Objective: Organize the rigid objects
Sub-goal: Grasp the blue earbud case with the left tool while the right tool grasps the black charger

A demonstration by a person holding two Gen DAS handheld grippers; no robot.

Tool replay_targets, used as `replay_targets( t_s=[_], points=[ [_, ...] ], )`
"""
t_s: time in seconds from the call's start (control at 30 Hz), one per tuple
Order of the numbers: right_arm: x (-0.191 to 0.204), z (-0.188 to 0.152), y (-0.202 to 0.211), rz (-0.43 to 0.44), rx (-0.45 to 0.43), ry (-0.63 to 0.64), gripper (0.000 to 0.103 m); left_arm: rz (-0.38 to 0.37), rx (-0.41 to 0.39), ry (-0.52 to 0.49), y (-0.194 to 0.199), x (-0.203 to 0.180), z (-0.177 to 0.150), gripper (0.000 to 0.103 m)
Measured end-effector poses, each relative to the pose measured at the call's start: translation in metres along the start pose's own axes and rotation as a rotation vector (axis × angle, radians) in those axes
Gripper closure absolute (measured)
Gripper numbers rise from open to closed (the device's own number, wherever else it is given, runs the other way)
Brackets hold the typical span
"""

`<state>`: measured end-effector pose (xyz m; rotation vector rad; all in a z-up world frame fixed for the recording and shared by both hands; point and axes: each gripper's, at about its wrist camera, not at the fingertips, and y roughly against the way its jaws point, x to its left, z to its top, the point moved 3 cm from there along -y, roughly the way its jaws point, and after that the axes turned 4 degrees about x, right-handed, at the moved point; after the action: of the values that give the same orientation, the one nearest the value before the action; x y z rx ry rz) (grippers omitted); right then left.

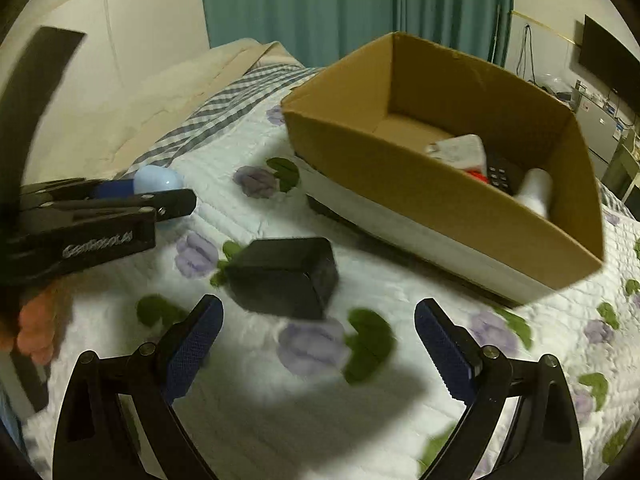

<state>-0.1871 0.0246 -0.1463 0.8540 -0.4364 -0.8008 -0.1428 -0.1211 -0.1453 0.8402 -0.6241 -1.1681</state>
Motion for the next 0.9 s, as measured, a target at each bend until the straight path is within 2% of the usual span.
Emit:
replay_targets(
  t_s=[0.27, 0.47, 0.57, 0.77, 0.9],
  points=[
    [0.025, 0.010, -0.034, -0.029, 0.026, 0.004, 0.007, -0.026, 0.008, 0.015, -0.007, 0.006, -0.002, 0.052],
    [0.033, 0.014, -0.056, -0.074, 0.070, 0.030, 0.020, -0.027, 0.009, 0.008, -0.009, 0.006, -0.005, 0.052],
    [0.030, 0.014, -0.057, -0.090, 0.073, 0.018, 0.029, -0.023, 0.012, 0.007, -0.010, 0.006, -0.005, 0.052],
    [0.028, 0.012, -0.049, -0.096, 0.044, 0.005, 0.032, -0.023, -0.002, -0.005, -0.007, 0.003, -0.006, 0.052],
    [0.019, 0.010, -0.024, -0.089, -0.007, -0.030, 0.034, -0.025, -0.021, -0.018, -0.001, 0.000, -0.005, 0.052]
  ],
)
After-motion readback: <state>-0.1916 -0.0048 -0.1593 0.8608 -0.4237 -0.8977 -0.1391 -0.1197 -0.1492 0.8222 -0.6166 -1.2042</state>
